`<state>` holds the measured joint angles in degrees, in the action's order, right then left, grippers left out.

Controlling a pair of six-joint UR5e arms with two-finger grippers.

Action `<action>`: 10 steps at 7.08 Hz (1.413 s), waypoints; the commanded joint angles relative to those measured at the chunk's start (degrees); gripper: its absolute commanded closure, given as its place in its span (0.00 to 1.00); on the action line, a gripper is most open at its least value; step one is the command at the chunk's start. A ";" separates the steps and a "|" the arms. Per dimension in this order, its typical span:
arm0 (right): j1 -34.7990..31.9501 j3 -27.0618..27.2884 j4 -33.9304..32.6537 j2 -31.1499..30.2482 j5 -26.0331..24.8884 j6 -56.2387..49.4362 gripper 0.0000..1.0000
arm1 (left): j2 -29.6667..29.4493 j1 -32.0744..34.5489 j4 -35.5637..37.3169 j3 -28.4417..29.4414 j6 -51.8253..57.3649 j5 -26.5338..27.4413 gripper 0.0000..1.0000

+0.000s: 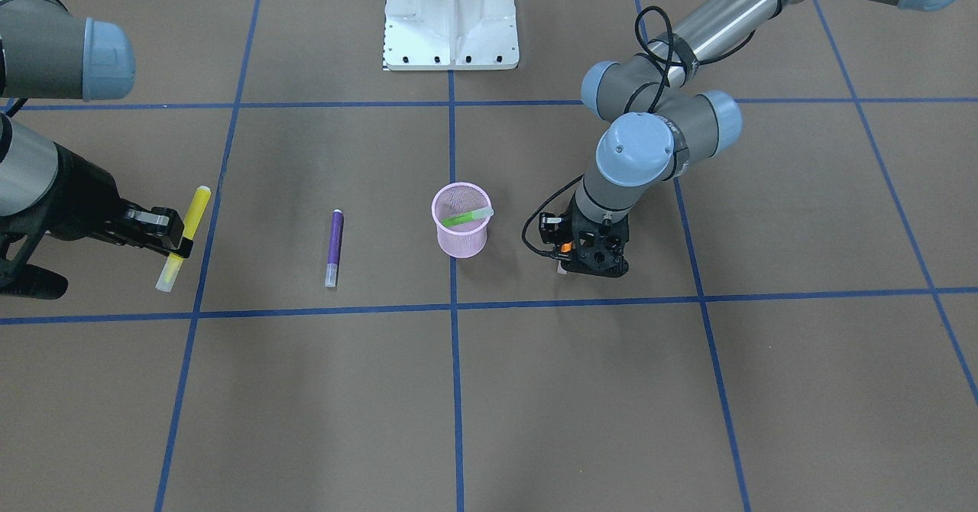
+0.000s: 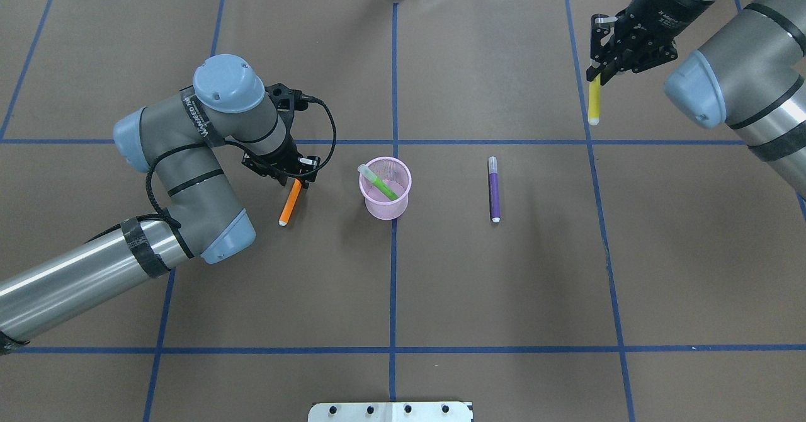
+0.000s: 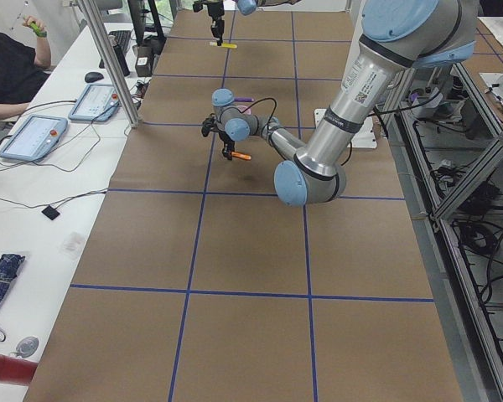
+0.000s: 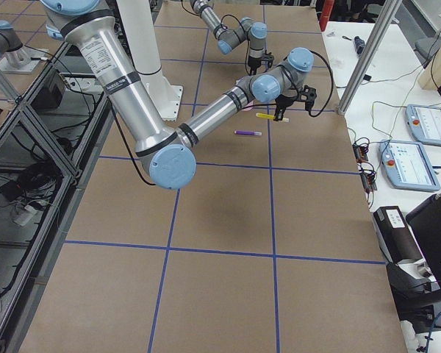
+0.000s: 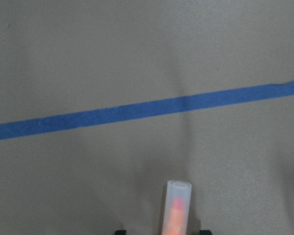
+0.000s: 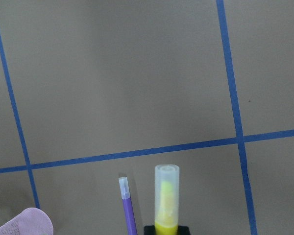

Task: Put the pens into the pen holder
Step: 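Close the left gripper on the orange marker while the right holds the highlighter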

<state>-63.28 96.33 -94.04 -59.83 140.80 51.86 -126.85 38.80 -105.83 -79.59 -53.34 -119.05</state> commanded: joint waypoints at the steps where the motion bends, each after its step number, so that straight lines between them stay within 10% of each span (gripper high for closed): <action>1: 0.00 -0.09 0.00 -0.02 0.00 0.00 1.00 | -0.07 -0.04 0.01 -0.04 -0.01 -0.39 0.54; 10: -0.09 -0.09 0.00 -0.11 0.00 0.00 1.00 | -0.16 -0.21 0.10 0.14 -0.63 -0.39 0.68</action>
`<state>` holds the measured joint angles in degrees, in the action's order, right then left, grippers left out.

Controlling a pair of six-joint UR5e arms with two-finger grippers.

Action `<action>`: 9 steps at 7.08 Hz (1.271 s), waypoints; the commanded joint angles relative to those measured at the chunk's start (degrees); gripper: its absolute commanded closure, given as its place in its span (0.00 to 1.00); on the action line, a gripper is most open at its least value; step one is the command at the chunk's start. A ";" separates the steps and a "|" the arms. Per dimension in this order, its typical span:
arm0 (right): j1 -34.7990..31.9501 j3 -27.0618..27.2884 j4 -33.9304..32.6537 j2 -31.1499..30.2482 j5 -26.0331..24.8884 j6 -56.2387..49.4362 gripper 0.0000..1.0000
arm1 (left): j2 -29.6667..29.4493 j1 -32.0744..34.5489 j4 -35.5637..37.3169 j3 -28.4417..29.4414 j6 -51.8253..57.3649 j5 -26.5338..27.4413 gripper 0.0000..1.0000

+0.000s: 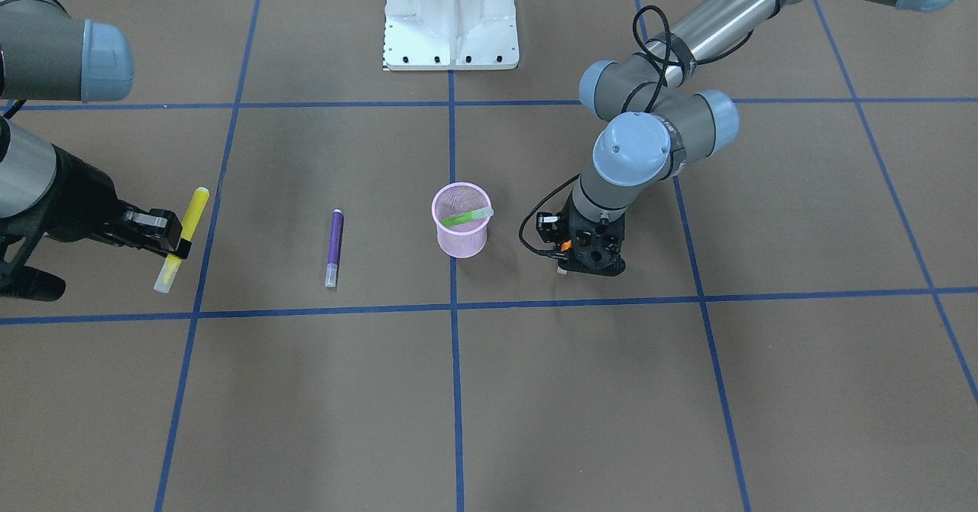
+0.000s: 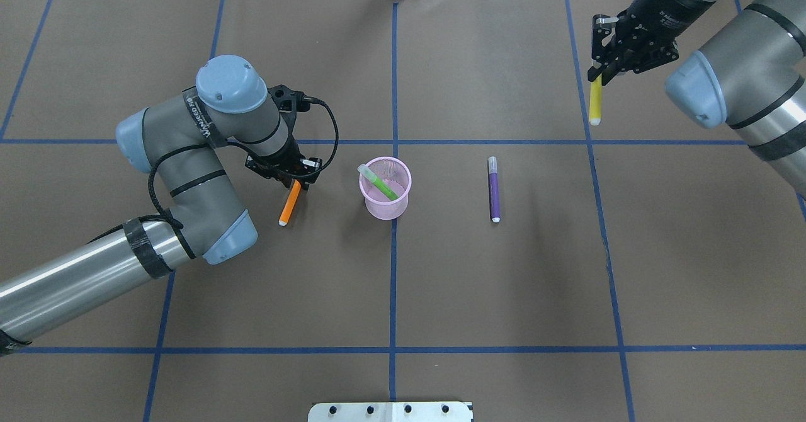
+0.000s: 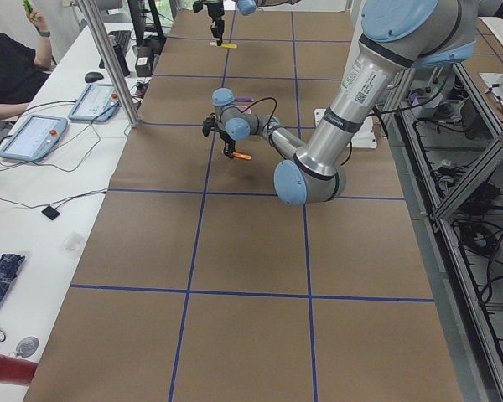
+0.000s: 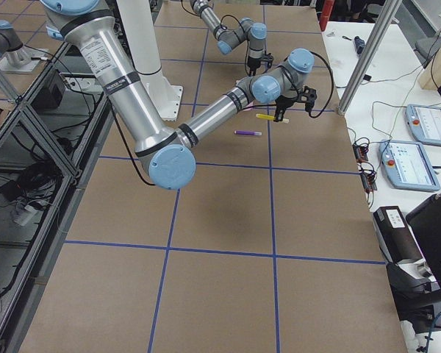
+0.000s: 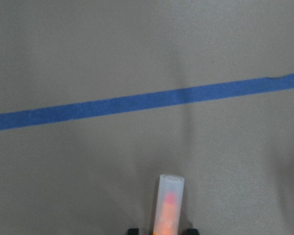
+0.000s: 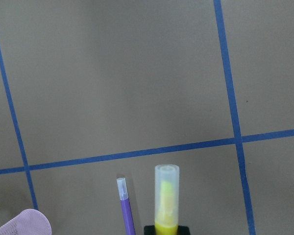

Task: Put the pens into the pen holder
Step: 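Close the left gripper on the orange marker while the right holds the highlighter, then lift the orange marker with the left gripper while the right carries the highlighter cupward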

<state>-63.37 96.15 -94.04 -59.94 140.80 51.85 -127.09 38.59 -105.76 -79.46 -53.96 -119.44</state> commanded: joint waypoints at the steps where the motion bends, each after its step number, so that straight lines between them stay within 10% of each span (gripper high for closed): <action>1: 0.00 0.09 0.00 0.00 0.00 0.00 1.00 | 0.00 -0.01 0.03 -0.08 -0.09 0.00 0.80; 3: 0.00 0.09 0.00 0.09 0.00 0.00 1.00 | -0.18 -0.01 0.12 -0.26 -0.18 0.00 1.00; 9: 2.00 3.95 0.18 4.62 -3.58 8.83 1.00 | -0.71 6.21 2.58 -5.78 0.52 -2.28 1.00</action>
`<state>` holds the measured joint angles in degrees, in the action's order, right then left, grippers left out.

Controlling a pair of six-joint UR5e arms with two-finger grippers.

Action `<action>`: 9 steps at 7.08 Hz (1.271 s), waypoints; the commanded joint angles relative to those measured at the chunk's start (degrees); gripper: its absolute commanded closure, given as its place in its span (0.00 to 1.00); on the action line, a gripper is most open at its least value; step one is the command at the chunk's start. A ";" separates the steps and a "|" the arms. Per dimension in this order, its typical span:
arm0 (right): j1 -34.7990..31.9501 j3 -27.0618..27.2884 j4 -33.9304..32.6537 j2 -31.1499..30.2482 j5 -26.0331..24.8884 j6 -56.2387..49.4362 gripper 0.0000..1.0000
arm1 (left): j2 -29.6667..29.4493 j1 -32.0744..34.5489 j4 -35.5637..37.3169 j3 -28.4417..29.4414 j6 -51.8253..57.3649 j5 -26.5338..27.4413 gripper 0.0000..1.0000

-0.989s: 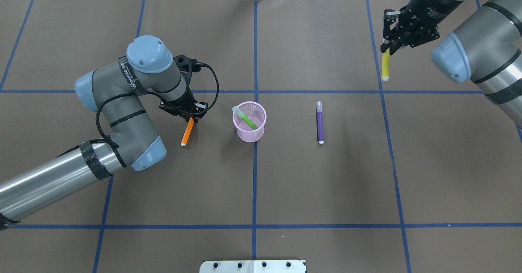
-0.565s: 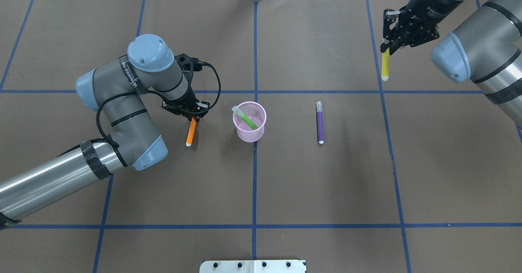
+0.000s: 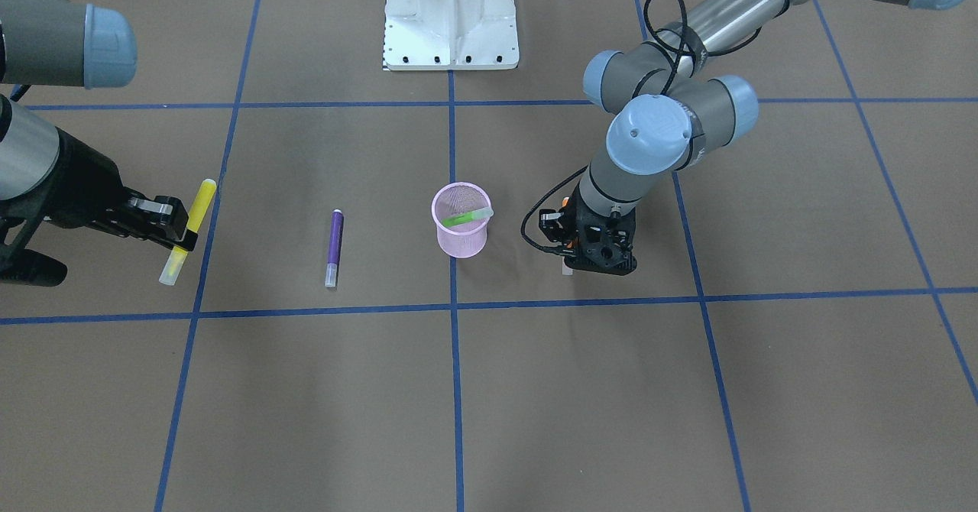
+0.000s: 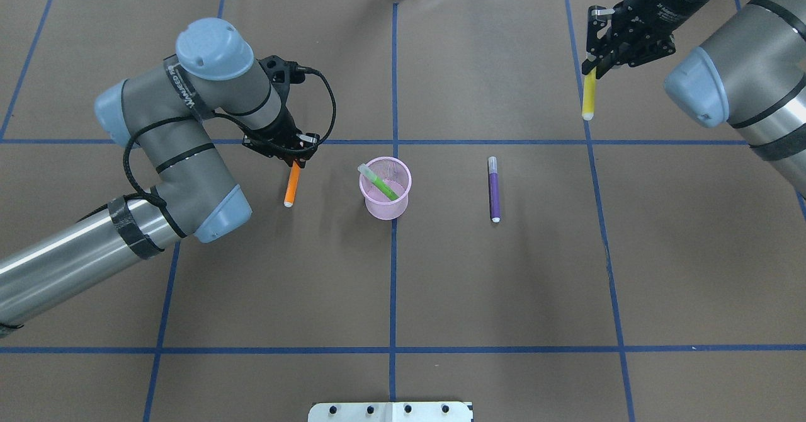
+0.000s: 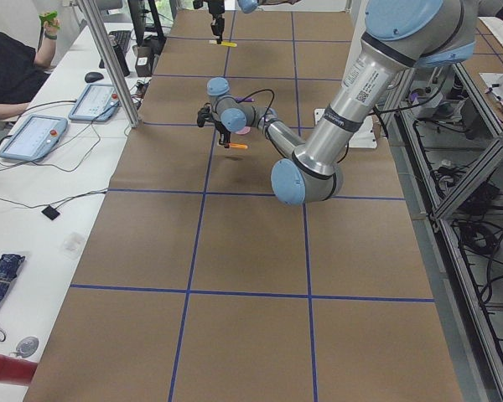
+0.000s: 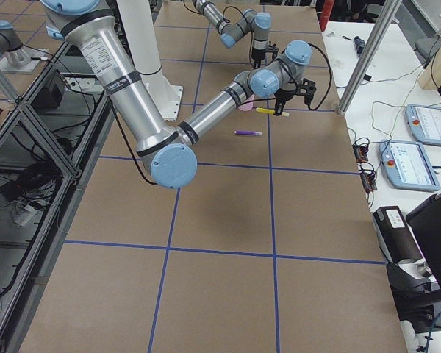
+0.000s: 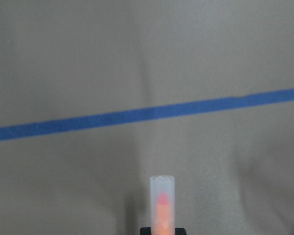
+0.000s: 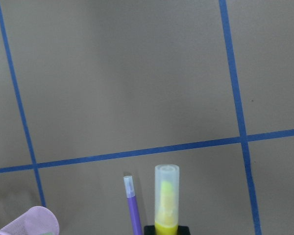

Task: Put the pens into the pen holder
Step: 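Lift the orange marker with the left gripper while the right carries the highlighter cupward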

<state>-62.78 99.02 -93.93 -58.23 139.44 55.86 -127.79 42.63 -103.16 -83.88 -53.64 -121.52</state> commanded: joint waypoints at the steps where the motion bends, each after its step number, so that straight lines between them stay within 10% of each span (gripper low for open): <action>1: 4.83 1.09 0.84 6.17 -7.37 8.88 1.00 | 0.00 4.11 -0.28 -1.81 0.12 -2.39 1.00; 4: 16.59 1.00 12.70 7.34 -28.09 20.93 1.00 | -0.18 7.81 -0.90 -3.38 -0.58 -4.52 1.00; 9: 34.80 0.12 12.72 11.30 -56.51 23.42 1.00 | 1.05 10.01 -0.81 -6.12 -0.41 -4.61 1.00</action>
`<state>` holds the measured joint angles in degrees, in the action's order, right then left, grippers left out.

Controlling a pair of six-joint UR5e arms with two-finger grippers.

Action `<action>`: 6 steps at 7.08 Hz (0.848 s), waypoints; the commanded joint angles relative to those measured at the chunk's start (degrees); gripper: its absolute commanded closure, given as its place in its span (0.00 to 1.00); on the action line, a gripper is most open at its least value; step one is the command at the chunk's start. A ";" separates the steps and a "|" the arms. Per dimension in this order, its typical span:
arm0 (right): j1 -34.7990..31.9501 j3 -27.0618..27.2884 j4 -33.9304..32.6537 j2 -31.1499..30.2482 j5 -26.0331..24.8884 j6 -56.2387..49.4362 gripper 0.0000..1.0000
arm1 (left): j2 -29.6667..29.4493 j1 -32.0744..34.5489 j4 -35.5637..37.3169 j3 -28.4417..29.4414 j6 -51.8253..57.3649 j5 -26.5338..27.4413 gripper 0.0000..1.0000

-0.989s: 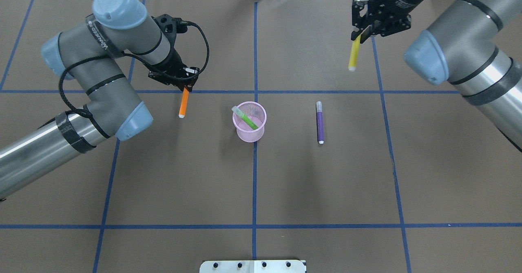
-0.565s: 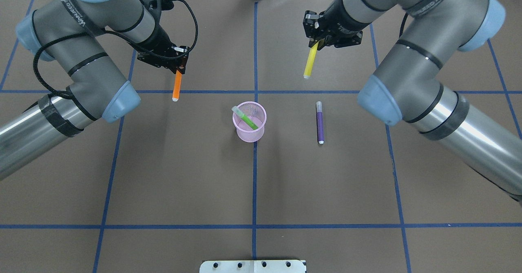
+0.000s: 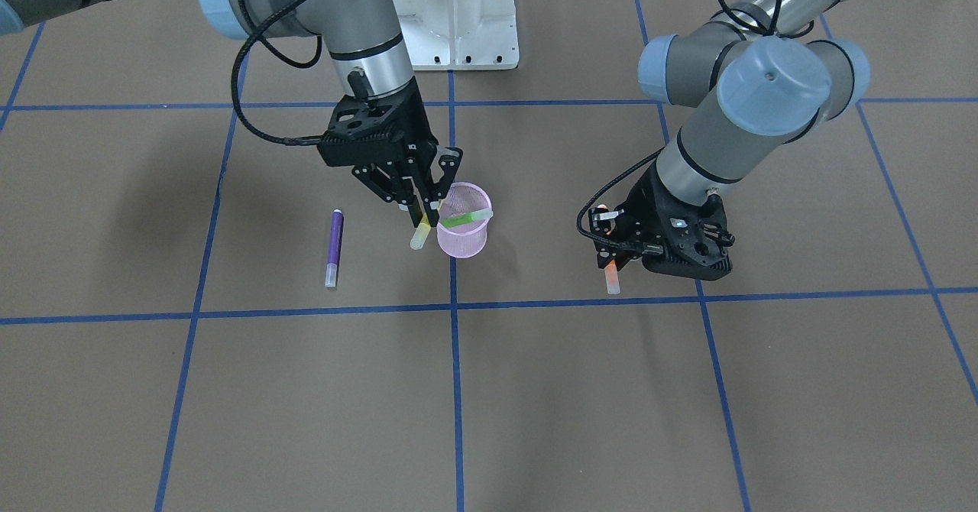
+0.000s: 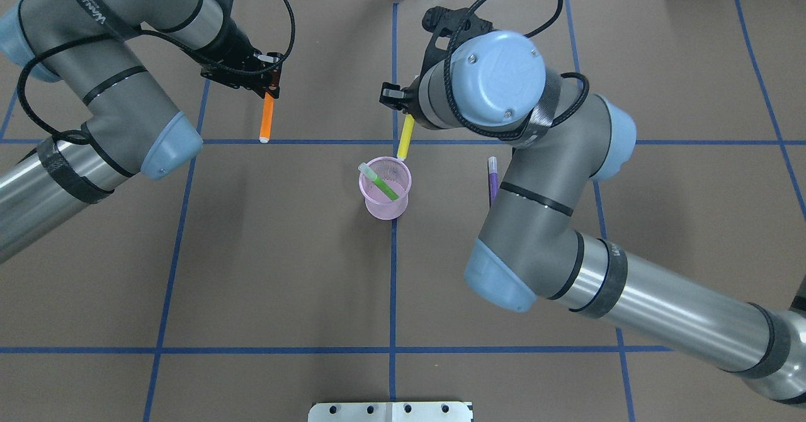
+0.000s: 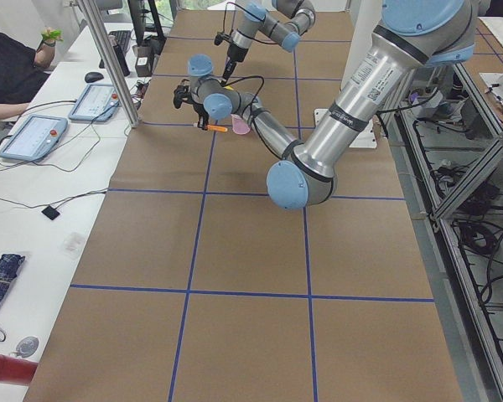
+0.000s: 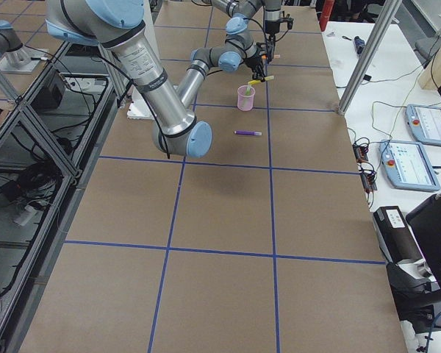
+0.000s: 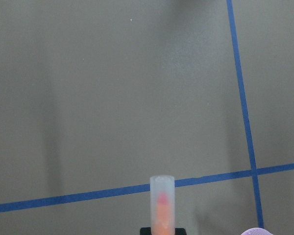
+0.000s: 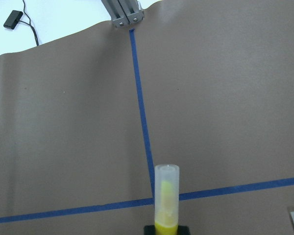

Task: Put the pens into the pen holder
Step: 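Lift the orange marker with the left gripper while the right carries the highlighter cupward, then lower the yellow highlighter over the pink cup and open the right gripper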

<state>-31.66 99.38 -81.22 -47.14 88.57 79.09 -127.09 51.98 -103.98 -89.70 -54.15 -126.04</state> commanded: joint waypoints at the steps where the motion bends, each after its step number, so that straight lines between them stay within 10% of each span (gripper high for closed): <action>1: 5.36 -0.24 0.01 0.03 -8.65 0.10 1.00 | 1.31 0.76 0.00 -0.83 0.36 -0.08 1.00; 6: 12.13 -2.43 -0.07 -2.43 -24.57 -2.19 1.00 | 1.41 0.67 0.00 -0.57 0.63 -0.08 1.00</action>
<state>-20.92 98.02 -81.32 -49.28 66.70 77.01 -125.64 52.73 -103.97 -90.31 -53.55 -126.12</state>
